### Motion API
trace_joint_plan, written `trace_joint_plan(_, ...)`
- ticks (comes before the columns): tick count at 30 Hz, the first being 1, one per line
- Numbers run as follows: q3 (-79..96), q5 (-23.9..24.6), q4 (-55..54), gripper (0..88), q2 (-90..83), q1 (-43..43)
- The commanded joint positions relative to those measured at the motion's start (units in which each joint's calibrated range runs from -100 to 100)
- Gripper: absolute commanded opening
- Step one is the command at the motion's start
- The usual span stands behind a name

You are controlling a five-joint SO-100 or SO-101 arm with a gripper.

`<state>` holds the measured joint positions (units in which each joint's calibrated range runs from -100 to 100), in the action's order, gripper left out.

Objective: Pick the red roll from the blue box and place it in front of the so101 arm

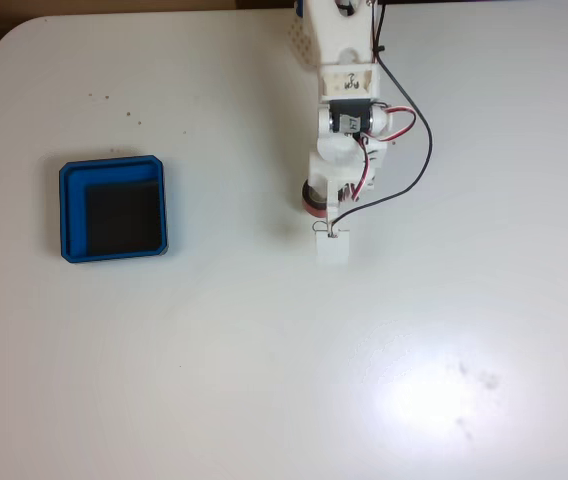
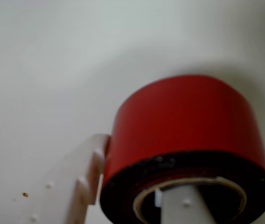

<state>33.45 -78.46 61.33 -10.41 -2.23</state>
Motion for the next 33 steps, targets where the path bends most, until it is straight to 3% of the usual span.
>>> trace_joint_plan(1,-0.03,0.01,-0.60,0.7,-0.12,0.22)
trace_joint_plan(27,4.46,-0.51,-0.77,0.7,-5.89,0.32)
trace_joint_plan(33,9.22,-0.51,-8.03,0.7,-5.39,1.01)
